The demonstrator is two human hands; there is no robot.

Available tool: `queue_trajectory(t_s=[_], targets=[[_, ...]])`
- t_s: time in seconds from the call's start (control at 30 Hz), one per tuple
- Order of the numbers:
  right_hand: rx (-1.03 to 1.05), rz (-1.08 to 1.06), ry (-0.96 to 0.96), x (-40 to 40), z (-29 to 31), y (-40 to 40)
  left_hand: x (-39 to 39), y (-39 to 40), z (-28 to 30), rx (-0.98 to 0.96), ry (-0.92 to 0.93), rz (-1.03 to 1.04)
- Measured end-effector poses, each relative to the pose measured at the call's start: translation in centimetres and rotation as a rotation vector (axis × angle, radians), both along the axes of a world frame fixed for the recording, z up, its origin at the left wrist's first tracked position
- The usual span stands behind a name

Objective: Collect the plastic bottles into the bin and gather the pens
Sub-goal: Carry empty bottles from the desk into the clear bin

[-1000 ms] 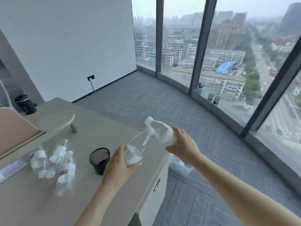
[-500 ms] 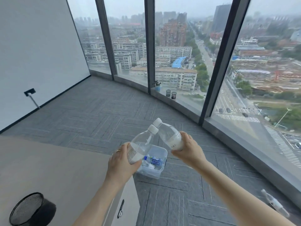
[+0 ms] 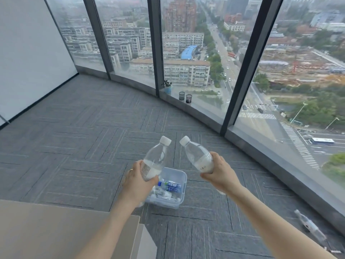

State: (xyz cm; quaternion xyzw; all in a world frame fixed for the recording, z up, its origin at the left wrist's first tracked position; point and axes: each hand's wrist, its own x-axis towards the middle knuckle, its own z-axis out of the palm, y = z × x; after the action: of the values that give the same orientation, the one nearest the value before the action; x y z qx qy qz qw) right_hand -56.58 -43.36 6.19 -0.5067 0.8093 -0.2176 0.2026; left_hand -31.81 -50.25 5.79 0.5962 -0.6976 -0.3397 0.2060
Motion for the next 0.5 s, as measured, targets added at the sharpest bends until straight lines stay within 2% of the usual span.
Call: queue_trajectory(t_s=[0.23, 0.4, 0.5], targets=[[0.073, 0.080, 0.005, -2.8, -2.3, -8.5, -2.7, -6.3, -2.5, 0.085, 0.002, 0.043], [0.094, 0.202, 0.001, -5.5, -4.1, -16.1, -5.1, -11.5, -4.1, 0.137, 0.077, 0.191], [0.118, 0.274, 0.015, -7.0, -5.0, -20.2, -6.9, -13.8, -4.7, 0.139, 0.056, 0.247]])
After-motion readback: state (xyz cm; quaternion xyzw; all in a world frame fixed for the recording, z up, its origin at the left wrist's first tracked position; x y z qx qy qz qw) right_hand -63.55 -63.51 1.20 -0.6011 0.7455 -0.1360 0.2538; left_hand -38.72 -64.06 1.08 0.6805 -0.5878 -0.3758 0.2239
